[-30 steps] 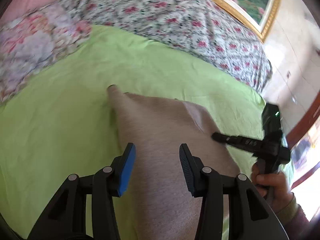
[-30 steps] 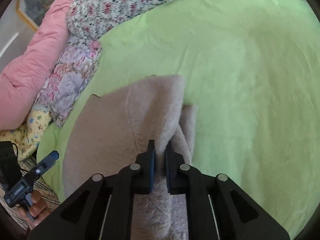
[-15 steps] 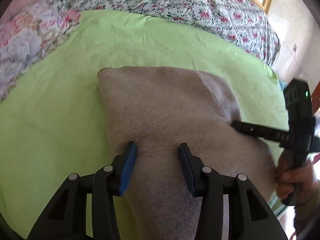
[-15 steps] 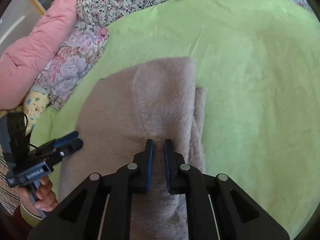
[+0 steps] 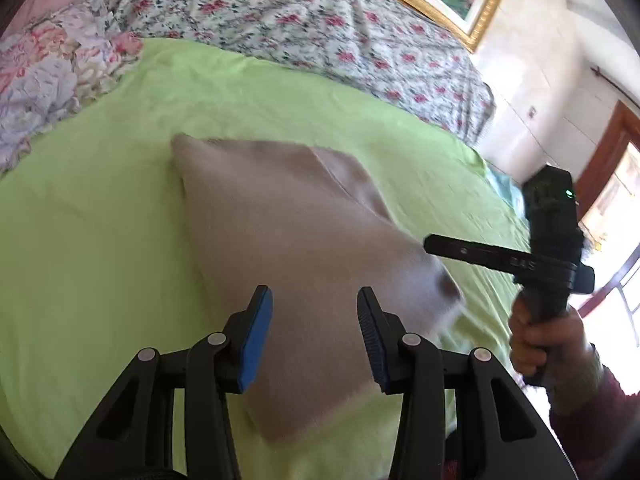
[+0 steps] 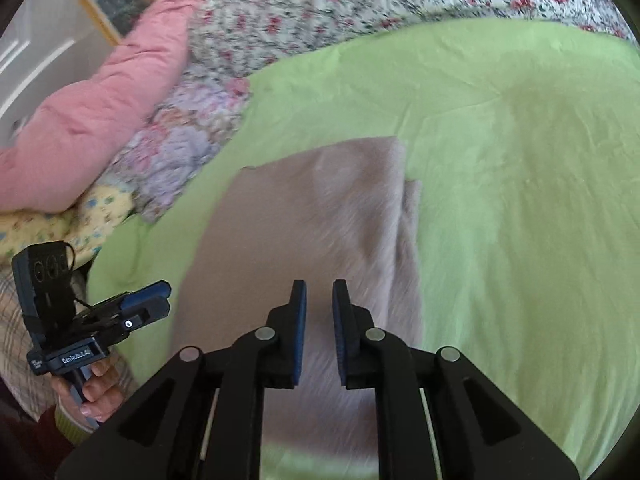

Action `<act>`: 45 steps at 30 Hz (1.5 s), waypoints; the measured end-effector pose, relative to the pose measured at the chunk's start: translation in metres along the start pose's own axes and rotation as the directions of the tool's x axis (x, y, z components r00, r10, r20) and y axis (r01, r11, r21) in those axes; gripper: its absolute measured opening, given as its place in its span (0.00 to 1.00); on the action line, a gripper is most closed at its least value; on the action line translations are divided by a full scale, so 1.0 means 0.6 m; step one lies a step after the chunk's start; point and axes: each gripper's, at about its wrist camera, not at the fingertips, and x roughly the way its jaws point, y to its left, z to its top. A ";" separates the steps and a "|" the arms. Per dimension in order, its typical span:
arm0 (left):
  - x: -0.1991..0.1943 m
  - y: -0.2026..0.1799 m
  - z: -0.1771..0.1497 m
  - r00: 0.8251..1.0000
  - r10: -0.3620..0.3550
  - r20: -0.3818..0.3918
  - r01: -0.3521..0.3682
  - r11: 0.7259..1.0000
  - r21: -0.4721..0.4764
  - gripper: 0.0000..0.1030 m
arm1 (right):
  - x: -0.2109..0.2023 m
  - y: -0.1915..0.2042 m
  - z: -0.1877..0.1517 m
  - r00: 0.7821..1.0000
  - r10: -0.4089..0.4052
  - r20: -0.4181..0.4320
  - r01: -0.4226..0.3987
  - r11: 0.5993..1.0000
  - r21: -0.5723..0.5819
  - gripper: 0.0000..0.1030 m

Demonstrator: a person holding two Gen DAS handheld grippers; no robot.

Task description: Fold small clothes

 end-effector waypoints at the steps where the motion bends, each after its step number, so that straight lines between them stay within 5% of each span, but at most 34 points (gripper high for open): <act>1: -0.002 -0.003 -0.016 1.000 0.000 -0.018 0.000 1.000 -0.001 0.42 | -0.004 -0.003 -0.014 1.000 -0.008 -0.008 0.008 1.000 -0.004 0.14; 7: 0.036 0.016 -0.088 0.990 0.047 -0.134 -0.050 0.998 -0.023 0.43 | 0.005 -0.055 -0.090 0.991 -0.107 -0.086 0.111 0.993 0.043 0.14; 16: 0.015 0.008 -0.078 0.988 0.112 -0.108 -0.116 0.993 -0.032 0.45 | -0.026 -0.033 -0.101 0.995 -0.095 -0.035 0.097 0.994 0.059 0.15; 20: -0.009 0.006 -0.083 0.990 0.112 -0.083 -0.118 0.990 -0.071 0.46 | -0.053 -0.013 -0.108 0.997 -0.077 0.008 0.076 0.995 0.068 0.36; 36: -0.058 -0.023 -0.140 0.981 0.194 -0.032 -0.196 0.977 -0.086 0.64 | -0.093 0.045 -0.176 0.994 -0.099 0.036 0.100 0.995 -0.012 0.37; 45: -0.062 -0.033 -0.162 0.974 0.223 -0.047 -0.225 0.974 -0.028 0.70 | -0.109 0.060 -0.219 0.993 -0.112 0.030 0.114 0.992 -0.051 0.52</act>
